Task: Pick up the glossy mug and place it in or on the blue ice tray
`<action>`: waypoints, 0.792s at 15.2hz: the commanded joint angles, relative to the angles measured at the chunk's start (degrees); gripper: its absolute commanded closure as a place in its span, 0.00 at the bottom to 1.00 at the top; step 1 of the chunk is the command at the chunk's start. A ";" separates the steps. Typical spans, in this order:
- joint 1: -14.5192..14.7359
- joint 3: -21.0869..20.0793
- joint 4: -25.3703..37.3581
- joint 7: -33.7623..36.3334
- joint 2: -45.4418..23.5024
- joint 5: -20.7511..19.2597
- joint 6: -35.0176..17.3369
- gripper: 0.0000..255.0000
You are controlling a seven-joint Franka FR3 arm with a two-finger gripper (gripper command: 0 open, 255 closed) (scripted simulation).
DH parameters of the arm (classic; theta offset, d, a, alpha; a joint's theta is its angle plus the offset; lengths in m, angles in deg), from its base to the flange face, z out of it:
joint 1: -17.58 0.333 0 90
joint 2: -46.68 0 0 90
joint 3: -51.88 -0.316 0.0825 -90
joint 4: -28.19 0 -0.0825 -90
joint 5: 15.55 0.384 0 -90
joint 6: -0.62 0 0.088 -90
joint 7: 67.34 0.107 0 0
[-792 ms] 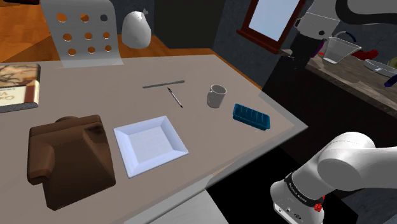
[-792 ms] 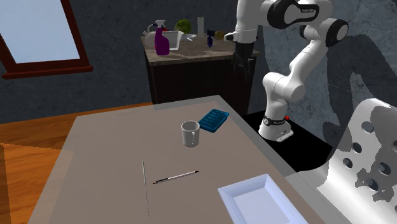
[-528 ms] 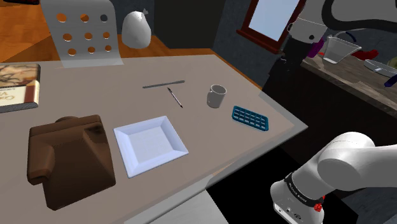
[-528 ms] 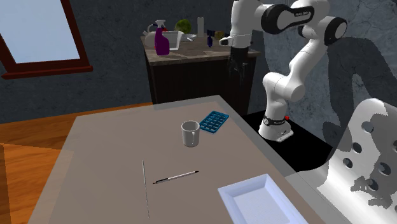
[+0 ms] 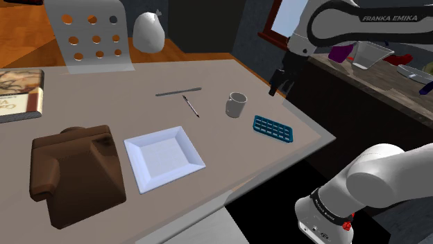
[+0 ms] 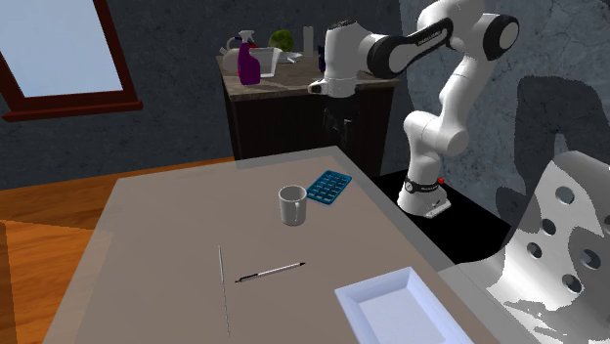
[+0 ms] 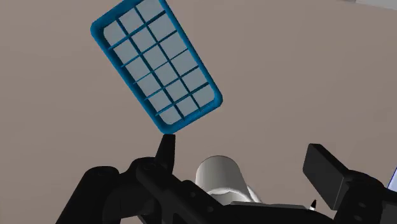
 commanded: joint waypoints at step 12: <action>0.34 2.66 12.21 -7.38 -28.07 2.98 -17.13 0.00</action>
